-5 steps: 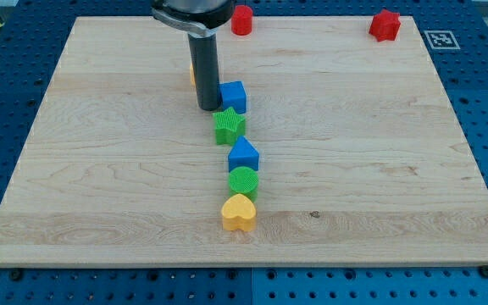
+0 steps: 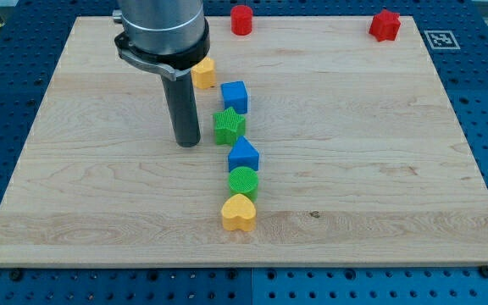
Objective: Place the green star vertically below the blue cube
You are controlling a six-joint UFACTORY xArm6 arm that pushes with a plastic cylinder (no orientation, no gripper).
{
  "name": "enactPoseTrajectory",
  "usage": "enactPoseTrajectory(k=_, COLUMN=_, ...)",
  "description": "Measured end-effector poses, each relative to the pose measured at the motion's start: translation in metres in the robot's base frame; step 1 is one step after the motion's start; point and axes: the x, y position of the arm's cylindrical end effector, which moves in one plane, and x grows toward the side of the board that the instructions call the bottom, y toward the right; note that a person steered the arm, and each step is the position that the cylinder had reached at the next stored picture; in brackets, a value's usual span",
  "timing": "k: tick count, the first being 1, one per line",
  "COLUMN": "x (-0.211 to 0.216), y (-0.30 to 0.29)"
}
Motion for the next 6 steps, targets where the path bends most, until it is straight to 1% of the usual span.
enactPoseTrajectory(k=2, x=-0.020, y=0.000)
enactPoseTrajectory(k=3, x=-0.020, y=0.003)
enactPoseTrajectory(k=5, x=-0.020, y=0.031)
enactPoseTrajectory(k=6, x=-0.018, y=0.032)
